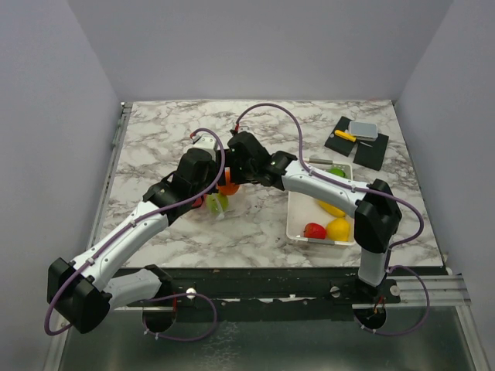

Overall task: Place the food in the zip-top bag and seal the zipper
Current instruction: Place the fake fruit in the zipper food storage bag, then adjust the zipper food storage bag at the center of the board.

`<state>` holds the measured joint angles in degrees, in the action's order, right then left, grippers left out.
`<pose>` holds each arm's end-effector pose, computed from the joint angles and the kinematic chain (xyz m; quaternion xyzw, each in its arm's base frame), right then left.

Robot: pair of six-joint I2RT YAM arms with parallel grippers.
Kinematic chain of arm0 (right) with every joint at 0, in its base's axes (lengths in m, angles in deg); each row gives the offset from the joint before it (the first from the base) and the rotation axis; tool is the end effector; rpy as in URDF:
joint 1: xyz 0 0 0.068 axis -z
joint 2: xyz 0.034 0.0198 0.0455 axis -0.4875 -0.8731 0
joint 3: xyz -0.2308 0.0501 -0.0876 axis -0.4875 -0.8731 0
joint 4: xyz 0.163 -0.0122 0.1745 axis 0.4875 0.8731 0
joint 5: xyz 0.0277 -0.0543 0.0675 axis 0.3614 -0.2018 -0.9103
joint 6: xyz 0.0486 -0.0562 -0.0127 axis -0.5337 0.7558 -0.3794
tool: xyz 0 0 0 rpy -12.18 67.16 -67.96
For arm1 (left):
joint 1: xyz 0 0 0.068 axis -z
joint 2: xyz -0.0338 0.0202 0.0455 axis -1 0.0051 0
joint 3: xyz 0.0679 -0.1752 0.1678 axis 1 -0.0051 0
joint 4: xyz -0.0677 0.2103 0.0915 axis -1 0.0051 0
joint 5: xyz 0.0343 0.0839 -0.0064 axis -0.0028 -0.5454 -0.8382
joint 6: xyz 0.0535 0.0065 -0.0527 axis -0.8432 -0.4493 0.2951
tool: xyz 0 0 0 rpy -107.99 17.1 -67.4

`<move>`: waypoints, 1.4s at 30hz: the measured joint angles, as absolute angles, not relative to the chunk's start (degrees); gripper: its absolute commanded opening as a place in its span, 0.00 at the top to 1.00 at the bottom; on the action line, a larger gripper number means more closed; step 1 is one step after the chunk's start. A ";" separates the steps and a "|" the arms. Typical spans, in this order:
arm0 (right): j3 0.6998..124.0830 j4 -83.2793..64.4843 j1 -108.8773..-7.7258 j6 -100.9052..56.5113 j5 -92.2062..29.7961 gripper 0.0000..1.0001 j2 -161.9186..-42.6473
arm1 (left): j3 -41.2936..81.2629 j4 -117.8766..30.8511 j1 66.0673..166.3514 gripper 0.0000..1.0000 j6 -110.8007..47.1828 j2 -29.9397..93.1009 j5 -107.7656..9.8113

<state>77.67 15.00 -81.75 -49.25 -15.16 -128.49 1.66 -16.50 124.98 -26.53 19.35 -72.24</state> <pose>0.2649 0.3309 0.2497 -0.1179 0.9017 0.2325 0.3450 0.2139 -0.1311 0.2770 0.0799 0.8748 -0.1000 0.4672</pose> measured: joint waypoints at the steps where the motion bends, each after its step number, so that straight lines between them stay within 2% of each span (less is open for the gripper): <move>1: 77.67 14.89 -81.80 -49.38 -15.20 0.10 -128.49 | 1.66 -16.48 124.98 1.00 -26.55 19.40 -72.24; 12: 75.22 14.54 -82.04 -50.41 -15.18 0.11 -126.85 | 1.66 -16.42 124.98 1.00 -26.64 19.48 -72.24; 25: 59.95 11.48 -82.10 -57.77 -13.06 0.25 -114.67 | 1.66 -16.42 124.98 1.00 -26.68 19.64 -72.24; 33: 53.96 8.25 -82.10 -63.13 -13.04 0.31 -114.19 | 1.66 -16.42 124.98 1.00 -26.68 19.79 -72.24; 42: 53.21 4.16 -82.10 -66.71 -13.72 0.38 -116.73 | 1.66 -16.42 124.98 1.00 -26.68 20.01 -72.24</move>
